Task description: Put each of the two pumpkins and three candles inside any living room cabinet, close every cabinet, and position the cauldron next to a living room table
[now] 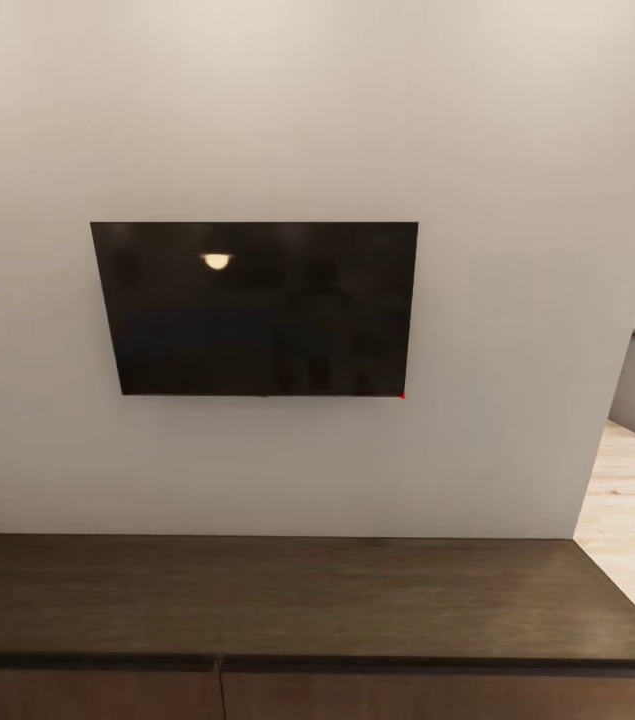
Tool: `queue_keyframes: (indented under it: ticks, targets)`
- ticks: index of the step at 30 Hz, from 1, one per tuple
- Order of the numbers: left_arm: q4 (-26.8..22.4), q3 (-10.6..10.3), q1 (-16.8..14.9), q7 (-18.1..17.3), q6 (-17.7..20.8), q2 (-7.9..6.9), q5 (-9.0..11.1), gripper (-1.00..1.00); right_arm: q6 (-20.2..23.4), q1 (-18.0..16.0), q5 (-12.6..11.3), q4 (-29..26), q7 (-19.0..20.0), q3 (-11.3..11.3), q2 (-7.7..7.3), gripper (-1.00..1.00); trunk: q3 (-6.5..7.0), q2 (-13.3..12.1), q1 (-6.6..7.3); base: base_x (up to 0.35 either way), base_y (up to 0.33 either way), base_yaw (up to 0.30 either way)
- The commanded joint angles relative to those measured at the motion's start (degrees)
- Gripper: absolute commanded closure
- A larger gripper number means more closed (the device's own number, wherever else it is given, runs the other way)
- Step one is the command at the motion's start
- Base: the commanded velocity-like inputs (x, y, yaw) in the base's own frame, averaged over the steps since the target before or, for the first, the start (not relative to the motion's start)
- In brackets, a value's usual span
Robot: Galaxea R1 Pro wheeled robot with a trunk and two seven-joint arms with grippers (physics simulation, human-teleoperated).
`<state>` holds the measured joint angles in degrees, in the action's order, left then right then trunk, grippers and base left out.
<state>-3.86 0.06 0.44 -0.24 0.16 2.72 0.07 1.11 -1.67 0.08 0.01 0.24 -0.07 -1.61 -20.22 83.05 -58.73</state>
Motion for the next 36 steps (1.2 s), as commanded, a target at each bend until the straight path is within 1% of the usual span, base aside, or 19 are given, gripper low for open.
queue_keyframes:
  ticks: [1,12,24,33,35,36]
  targets:
    - [-0.14,-0.02,0.02,-0.02,0.02,-0.01,0.01,-1.0,0.12,-0.04,0.01,0.0,0.03,-0.01,0.01,-1.0,-0.05,0.03,0.0,-0.007,0.0,0.0]
    - [-0.96,0.02,0.02,0.13,0.02,0.0,0.02,-1.0,0.12,-0.08,0.01,-0.01,0.03,0.03,0.03,-1.0,-0.05,0.03,0.0,-0.019,0.0,0.0]
    - [-0.97,0.03,0.02,0.42,0.0,-0.66,-0.06,-1.0,-0.06,-0.07,0.01,-0.01,-0.06,0.07,-0.05,-1.0,-0.05,0.03,0.0,0.0,0.0,0.0]
    - [-0.97,0.03,0.02,-0.01,-0.03,-0.23,-0.05,-1.0,-0.19,-0.06,-0.04,-0.24,-0.06,0.05,0.05,-1.0,-0.05,0.03,0.0,0.0,0.0,0.0]
    - [-0.97,0.01,0.03,-0.05,-0.05,0.05,-0.06,-1.0,-0.2,-0.07,-0.07,-0.67,-0.06,0.03,0.11,-1.0,-0.05,0.03,0.0,0.0,0.0,0.0]
    - [-0.97,-0.02,0.02,-0.07,-0.06,0.46,-0.06,-1.0,-0.22,-0.04,-0.12,-1.33,-0.06,0.0,0.14,-1.0,-0.05,0.03,0.0,0.0,0.0,0.0]
